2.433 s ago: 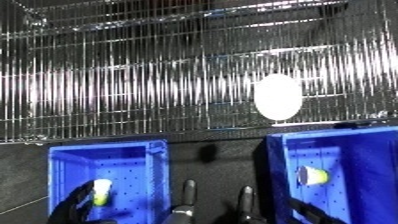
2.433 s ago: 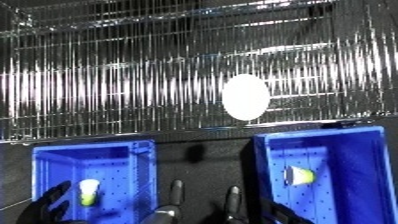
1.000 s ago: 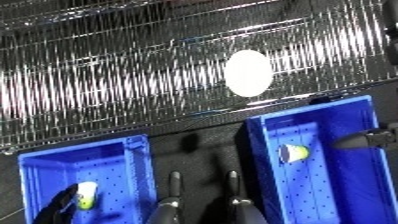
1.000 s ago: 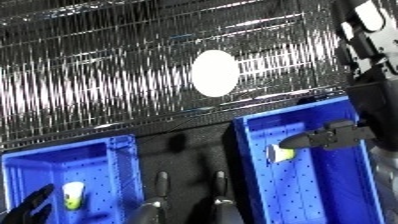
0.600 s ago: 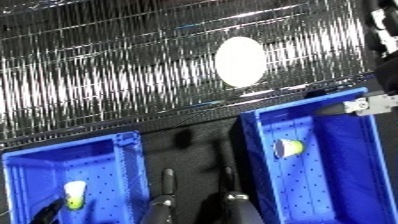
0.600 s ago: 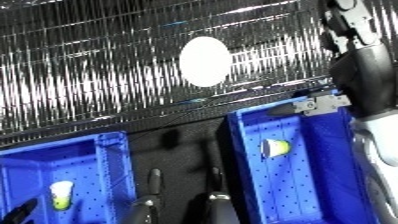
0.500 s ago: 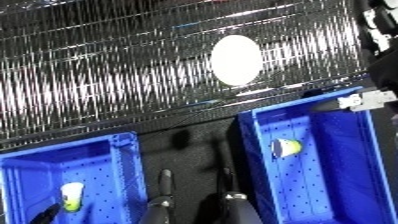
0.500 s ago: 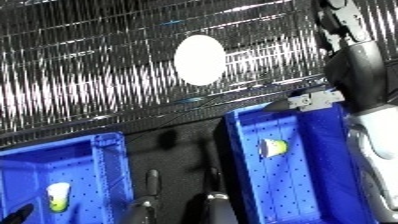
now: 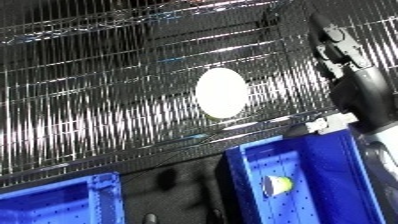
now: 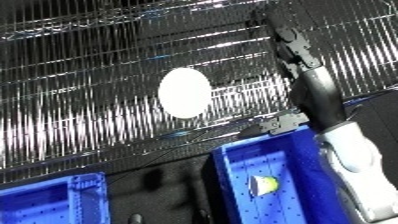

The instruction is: Pick up the object and place it into the box

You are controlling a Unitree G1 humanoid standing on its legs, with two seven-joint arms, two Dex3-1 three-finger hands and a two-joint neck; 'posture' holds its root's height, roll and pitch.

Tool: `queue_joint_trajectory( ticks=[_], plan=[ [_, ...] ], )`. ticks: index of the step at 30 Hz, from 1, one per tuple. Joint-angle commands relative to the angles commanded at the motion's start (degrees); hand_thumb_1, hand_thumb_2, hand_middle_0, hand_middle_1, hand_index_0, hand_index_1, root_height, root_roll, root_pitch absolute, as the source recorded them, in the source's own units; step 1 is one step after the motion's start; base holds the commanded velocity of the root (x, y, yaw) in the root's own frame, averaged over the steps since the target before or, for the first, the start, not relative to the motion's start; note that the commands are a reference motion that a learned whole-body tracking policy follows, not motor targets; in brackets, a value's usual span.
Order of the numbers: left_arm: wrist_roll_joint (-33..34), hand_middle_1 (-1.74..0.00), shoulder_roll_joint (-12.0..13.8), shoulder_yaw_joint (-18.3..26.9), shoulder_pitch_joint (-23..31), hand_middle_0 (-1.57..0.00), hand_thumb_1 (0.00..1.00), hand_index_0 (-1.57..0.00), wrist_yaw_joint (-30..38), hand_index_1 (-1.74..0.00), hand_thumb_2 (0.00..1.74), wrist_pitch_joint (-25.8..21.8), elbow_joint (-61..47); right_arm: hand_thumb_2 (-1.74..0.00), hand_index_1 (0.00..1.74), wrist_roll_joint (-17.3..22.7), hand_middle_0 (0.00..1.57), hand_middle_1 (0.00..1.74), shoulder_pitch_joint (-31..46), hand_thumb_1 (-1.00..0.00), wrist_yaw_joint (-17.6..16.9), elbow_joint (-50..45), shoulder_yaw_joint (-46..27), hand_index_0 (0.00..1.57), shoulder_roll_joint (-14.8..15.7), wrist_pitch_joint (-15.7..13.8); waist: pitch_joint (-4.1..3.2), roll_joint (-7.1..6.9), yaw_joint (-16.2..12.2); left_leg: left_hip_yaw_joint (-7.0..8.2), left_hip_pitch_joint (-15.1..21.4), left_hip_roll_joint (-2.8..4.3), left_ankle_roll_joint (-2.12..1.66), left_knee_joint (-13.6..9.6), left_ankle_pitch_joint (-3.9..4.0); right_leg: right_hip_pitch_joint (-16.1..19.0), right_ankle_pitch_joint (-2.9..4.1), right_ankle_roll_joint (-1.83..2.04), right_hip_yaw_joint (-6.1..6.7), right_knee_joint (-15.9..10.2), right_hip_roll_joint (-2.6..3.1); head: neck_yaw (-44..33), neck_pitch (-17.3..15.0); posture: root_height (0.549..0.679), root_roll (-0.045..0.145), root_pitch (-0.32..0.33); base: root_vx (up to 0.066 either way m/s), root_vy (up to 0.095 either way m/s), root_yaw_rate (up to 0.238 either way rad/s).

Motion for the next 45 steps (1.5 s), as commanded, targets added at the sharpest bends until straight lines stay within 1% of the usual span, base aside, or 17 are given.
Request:
queue_joint_trajectory(
  ticks=[5,10,15,19,26,31,35,41,45],
  plan=[
    [0.0,0.0,-0.1,-0.5,0.1,0.0,0.0,0.0,0.3,0.0,0.0,0.5,-0.9,0.0,0.0,0.0,0.0,0.0,-1.5,0.0,0.9,0.9,1.6,0.0,0.5,1.0,0.0,0.31,0.4,0.06,-1.9,-0.08,0.43,2.3,-0.97,-1.9,-0.63,-0.34,0.19,2.0,-0.09,0.7,-0.6,0.623,0.072,0.087,0.037,0.018,0.019],
    [0.0,0.0,0.0,-0.9,0.1,0.0,0.0,0.0,0.5,0.0,0.0,1.2,-1.7,0.0,0.0,0.3,0.0,0.0,-2.6,0.0,1.8,1.8,3.0,0.0,1.1,2.2,0.0,0.55,0.7,0.1,-3.2,-0.12,0.7,3.9,-1.63,-3.2,-0.99,-0.5,0.28,3.4,-0.18,1.4,-1.2,0.62,0.071,0.095,0.037,0.013,0.018],
    [-0.3,0.0,-0.2,-1.4,0.3,0.0,0.0,0.0,0.7,0.0,0.0,1.5,-2.1,0.0,0.0,0.3,0.0,0.0,-3.4,0.0,2.5,2.7,4.3,0.0,1.9,2.8,0.0,0.89,0.9,0.2,-4.4,-0.06,0.94,4.9,-2.02,-4.4,-1.17,-0.57,0.43,4.3,-0.33,2.1,-1.0,0.617,0.071,0.102,0.034,0.017,0.001],
    [-0.5,0.0,-0.3,-1.8,0.6,0.0,0.0,0.0,0.8,0.0,0.0,1.5,-2.3,0.0,0.0,0.4,0.0,0.0,-4.4,0.0,3.1,3.8,5.1,0.0,2.2,3.1,0.0,1.29,1.2,0.28,-5.4,-0.15,1.16,5.8,-2.35,-5.4,-1.32,-0.66,0.54,5.2,-0.4,2.8,-0.3,0.614,0.07,0.108,0.036,0.02,0.007],
    [-1.3,0.0,-0.2,-2.0,1.0,0.0,0.0,0.0,0.8,0.0,0.0,1.6,-3.5,0.0,0.0,0.7,0.0,0.0,-6.1,0.0,4.0,4.8,6.4,0.0,2.6,3.9,0.0,1.98,1.6,0.42,-7.0,-0.47,1.55,7.2,-2.85,-7.3,-1.57,-0.74,0.73,6.5,-0.5,3.8,0.9,0.61,0.07,0.12,0.027,0.026,0.012],
    [-1.6,0.0,-0.2,-2.3,1.2,0.0,0.0,0.0,0.9,0.0,0.0,1.9,-4.4,0.0,0.0,1.6,0.0,0.0,-7.7,0.0,4.9,6.0,7.1,0.0,3.3,4.2,0.0,2.47,2.1,0.39,-8.5,-0.68,1.84,8.3,-3.17,-8.8,-1.71,-0.76,0.69,7.7,-0.7,5.3,2.6,0.606,0.068,0.129,0.021,0.017,0.029],
    [-1.9,0.0,-0.2,-2.7,1.6,0.0,0.0,0.0,1.1,0.0,0.0,1.9,-5.3,0.0,0.0,2.3,0.0,0.0,-9.1,0.0,5.1,6.8,7.8,0.0,3.8,4.7,0.0,2.87,2.6,0.28,-9.8,-0.99,2.01,9.1,-3.3,-10.0,-1.83,-0.77,0.62,8.5,-0.74,5.6,2.9,0.604,0.067,0.14,0.014,0.012,0.028],
    [-2.8,0.0,-0.1,-3.4,2.0,0.0,0.0,0.0,1.4,0.0,0.0,2.0,-7.0,-0.52,0.52,2.7,0.47,0.52,-10.5,-0.3,6.6,7.4,8.6,0.47,4.7,5.0,0.0,3.55,3.3,0.16,-11.1,-1.35,2.19,9.3,-3.06,-11.4,-1.89,-0.8,0.5,9.2,-0.84,6.5,3.8,0.601,0.066,0.153,0.001,0.009,0.035],
    [-3.1,0.0,-0.1,-3.8,2.0,0.0,0.0,0.0,1.5,0.0,0.0,2.0,-7.5,-0.87,0.87,2.8,0.79,0.87,-11.3,-0.5,7.1,7.3,9.3,0.79,5.7,5.2,0.0,3.8,3.6,-0.03,-11.5,-1.48,2.23,9.4,-2.91,-11.8,-1.95,-0.83,0.4,9.5,-0.92,6.8,3.8,0.6,0.067,0.156,-0.008,-0.001,0.028]
  ],
)
